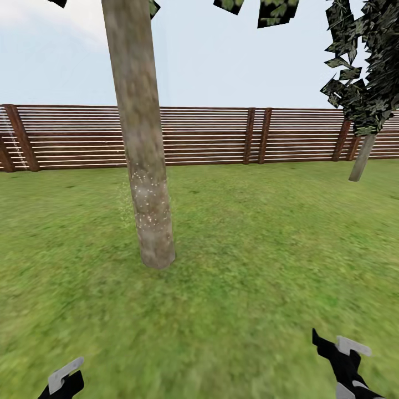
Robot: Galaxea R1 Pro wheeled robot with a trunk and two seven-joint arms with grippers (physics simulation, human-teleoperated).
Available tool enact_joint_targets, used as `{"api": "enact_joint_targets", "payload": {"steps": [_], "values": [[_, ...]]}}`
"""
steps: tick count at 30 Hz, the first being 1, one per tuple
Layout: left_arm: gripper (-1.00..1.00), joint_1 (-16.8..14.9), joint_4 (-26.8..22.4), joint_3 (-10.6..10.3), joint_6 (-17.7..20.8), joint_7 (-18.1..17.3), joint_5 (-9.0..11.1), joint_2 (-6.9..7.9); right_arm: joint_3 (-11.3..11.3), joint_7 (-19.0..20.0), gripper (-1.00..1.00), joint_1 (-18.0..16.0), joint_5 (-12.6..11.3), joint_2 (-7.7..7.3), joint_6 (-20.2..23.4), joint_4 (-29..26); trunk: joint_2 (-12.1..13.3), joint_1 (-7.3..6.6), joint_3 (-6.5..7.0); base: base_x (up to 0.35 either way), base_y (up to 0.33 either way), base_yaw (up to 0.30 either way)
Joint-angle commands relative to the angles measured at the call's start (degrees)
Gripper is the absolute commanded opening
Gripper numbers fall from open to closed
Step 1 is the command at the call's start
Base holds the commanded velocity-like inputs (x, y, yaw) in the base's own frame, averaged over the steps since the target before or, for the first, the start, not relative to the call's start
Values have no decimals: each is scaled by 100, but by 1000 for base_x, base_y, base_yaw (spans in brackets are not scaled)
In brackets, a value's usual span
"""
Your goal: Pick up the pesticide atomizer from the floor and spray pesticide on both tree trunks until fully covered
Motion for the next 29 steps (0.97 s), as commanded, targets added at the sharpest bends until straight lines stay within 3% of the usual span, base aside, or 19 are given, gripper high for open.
{"api": "enact_joint_targets", "payload": {"steps": [1,9,12,17,29], "values": [[-100,0,-1,-3,1,0,-1,-4,-4,0,100,0,-2,16,-1,-2,0,0,0,0,0,0],[-100,0,-1,4,-8,0,-1,-18,-4,-18,100,0,-8,74,8,1,0,0,0,0,0,0],[-100,0,-1,3,-8,0,-1,-22,-10,-18,100,0,-10,320,11,2,0,0,0,0,0,0],[-100,0,-1,3,-16,0,-1,-26,-12,-19,100,0,-12,596,50,5,0,0,0,0,0,0],[-100,0,-1,4,-21,0,-1,-26,-13,-19,100,0,-13,624,52,5,0,0,0,0,0,0]]}}
